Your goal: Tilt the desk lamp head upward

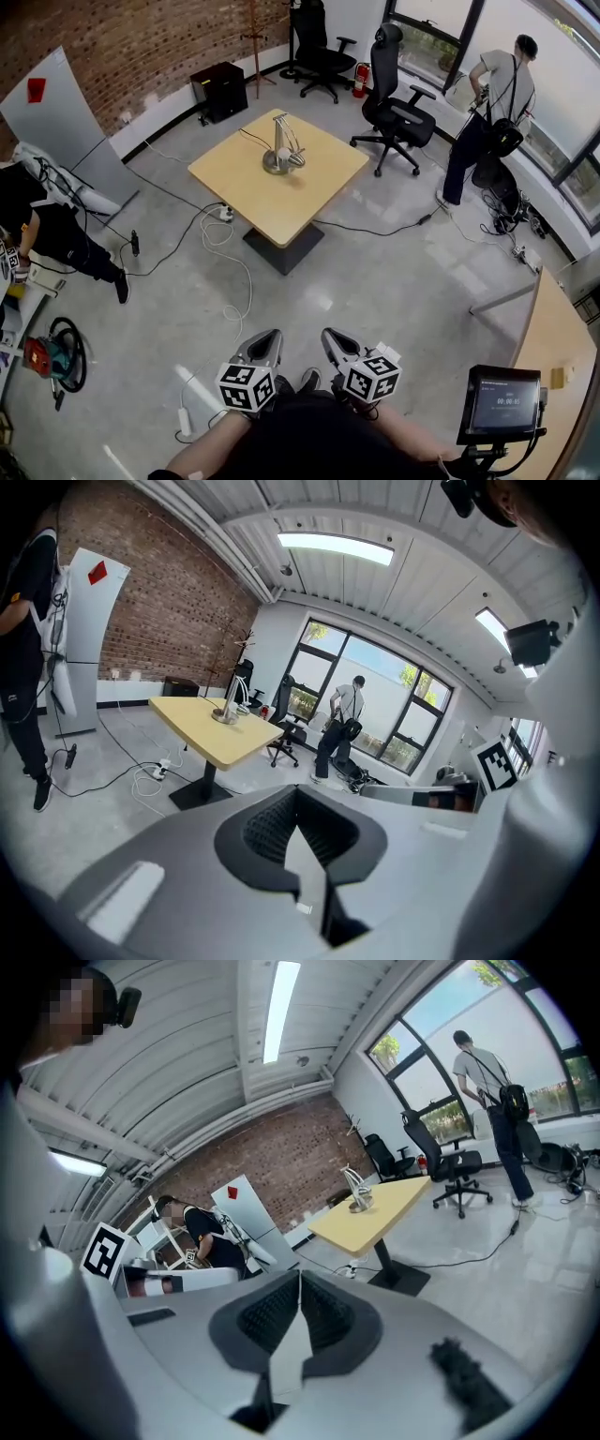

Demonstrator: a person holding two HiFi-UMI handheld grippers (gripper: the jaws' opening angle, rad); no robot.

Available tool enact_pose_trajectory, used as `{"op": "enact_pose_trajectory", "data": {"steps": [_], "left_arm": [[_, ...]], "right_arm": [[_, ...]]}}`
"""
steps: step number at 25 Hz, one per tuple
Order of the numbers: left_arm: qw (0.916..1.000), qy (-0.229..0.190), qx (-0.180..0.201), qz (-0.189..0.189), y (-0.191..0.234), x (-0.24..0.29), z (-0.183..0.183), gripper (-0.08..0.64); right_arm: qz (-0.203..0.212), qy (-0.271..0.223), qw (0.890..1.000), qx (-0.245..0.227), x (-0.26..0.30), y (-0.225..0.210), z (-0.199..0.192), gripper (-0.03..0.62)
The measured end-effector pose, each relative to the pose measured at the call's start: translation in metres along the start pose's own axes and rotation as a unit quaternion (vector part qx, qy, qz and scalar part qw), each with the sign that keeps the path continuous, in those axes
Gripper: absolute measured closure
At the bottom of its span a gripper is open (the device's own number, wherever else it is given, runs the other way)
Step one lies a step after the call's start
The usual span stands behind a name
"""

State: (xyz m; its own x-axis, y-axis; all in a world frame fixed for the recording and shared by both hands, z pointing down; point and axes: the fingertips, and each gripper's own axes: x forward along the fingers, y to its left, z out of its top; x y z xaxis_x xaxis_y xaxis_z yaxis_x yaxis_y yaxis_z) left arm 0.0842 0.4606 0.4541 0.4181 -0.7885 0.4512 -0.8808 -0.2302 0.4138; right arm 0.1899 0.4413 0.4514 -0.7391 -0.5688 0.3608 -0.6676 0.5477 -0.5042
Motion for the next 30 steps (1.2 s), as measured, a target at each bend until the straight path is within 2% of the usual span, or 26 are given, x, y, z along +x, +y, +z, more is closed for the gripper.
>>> {"op": "enact_pose_trajectory", "data": {"steps": [5, 10, 17, 23, 30], "left_arm": [[0.9998, 0.009, -0.011, 0.014, 0.02, 0.011, 0.0, 0.552], [0.9998, 0.017, -0.004, -0.005, 0.033, 0.04, 0.008, 0.553], [0.9989, 0.02, -0.007, -0.041, 0.074, 0.089, 0.052, 0.552], [0.9978, 0.013, 0.005, -0.065, 0.138, 0.133, 0.122, 0.552], [0.9959, 0.03, -0.002, -0.085, 0.182, 0.163, 0.146, 0.553]], "right_arm": [[0.006, 0.002, 1.0, 0.002, 0.022, -0.008, 0.006, 0.583], [-0.012, -0.006, 1.0, 0.004, 0.044, -0.026, 0.018, 0.583], [-0.055, -0.014, 0.998, 0.004, 0.096, -0.05, 0.053, 0.583], [-0.077, -0.024, 0.997, -0.003, 0.178, -0.052, 0.1, 0.583], [-0.094, -0.021, 0.995, 0.007, 0.232, -0.058, 0.12, 0.583]]}}
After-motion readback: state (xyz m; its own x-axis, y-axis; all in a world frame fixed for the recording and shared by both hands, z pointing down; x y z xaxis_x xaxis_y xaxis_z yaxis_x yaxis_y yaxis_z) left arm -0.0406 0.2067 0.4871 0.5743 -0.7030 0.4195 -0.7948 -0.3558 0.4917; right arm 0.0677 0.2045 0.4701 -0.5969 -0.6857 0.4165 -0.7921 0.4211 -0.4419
